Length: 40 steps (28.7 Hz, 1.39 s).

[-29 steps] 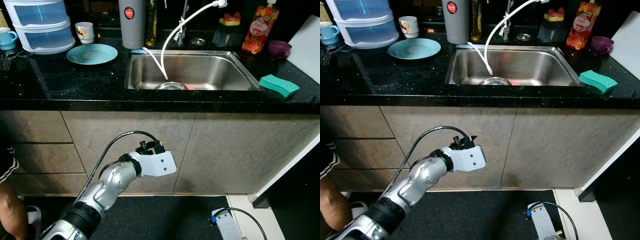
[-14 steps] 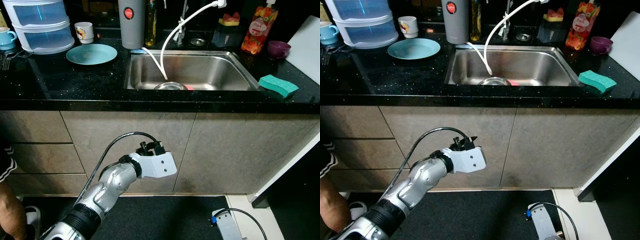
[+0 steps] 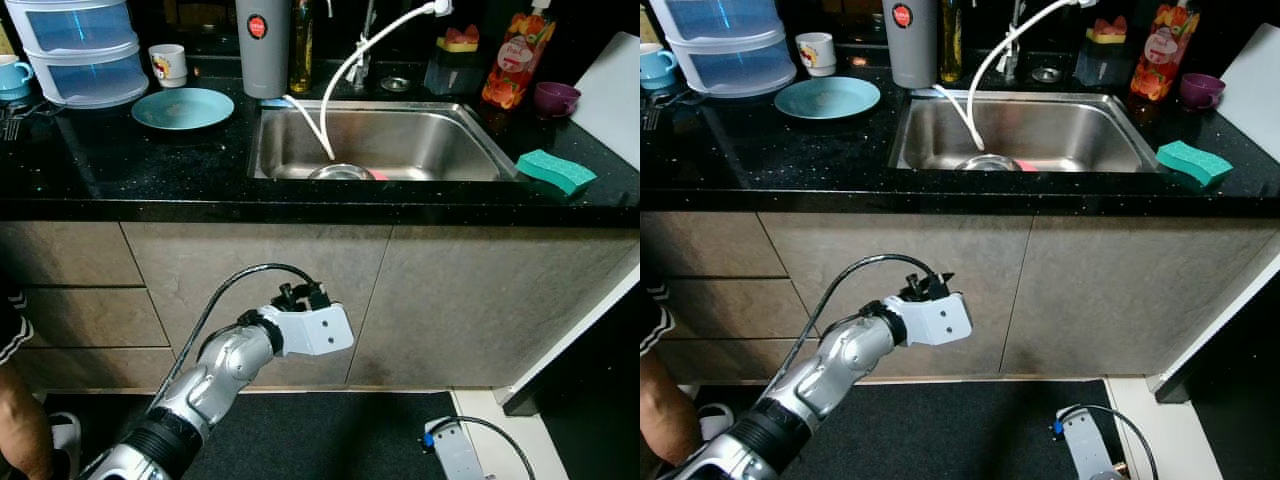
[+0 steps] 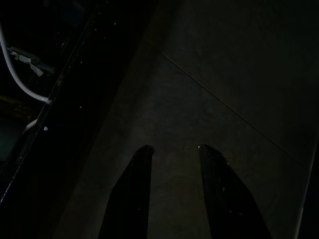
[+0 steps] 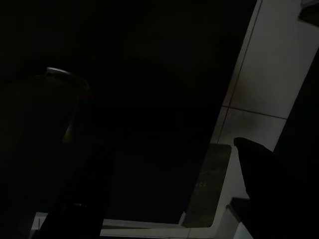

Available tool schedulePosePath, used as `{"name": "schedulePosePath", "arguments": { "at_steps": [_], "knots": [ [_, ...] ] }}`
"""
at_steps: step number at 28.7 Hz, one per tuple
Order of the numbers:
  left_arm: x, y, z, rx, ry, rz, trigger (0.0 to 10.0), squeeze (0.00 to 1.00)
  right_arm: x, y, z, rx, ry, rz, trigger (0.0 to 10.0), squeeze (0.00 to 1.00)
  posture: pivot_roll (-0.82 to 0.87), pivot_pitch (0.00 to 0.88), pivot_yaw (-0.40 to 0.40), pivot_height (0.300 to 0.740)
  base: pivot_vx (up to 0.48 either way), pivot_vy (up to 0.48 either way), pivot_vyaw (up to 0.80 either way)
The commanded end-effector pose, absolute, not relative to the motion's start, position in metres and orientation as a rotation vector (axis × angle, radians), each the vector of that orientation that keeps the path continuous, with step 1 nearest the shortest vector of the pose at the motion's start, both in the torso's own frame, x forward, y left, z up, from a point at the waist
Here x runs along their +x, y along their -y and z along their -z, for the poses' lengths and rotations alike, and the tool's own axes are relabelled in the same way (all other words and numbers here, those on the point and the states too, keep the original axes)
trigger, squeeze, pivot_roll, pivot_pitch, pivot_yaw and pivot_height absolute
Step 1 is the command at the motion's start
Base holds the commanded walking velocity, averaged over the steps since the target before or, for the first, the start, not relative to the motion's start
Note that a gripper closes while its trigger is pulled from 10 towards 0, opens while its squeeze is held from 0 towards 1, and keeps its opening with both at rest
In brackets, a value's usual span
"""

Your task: Kitchen organization

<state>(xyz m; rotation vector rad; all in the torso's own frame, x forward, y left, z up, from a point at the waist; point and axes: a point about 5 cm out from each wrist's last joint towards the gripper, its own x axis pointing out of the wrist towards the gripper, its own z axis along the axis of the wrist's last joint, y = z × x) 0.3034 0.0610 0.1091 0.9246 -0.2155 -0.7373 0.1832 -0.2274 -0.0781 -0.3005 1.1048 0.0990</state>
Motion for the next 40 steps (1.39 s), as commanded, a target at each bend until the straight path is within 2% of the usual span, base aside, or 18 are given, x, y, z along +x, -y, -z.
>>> {"name": "schedulePosePath", "arguments": {
  "at_steps": [1,40],
  "knots": [
    [0.3003,-0.0578,-0.1080,0.936,0.218,0.753,10.0,0.00,0.1792,0.2301,0.0794,-0.299,-1.119,-0.096,10.0,0.00,0.08,0.031,-0.048,0.740,0.000,0.000,0.00],
    [0.2987,-0.0572,-0.1087,0.936,0.220,0.753,10.0,0.00,0.1781,0.2306,0.0798,-0.305,-1.124,-0.107,10.0,0.00,0.08,0.035,-0.051,0.740,0.000,0.000,0.00]
  ]
}}
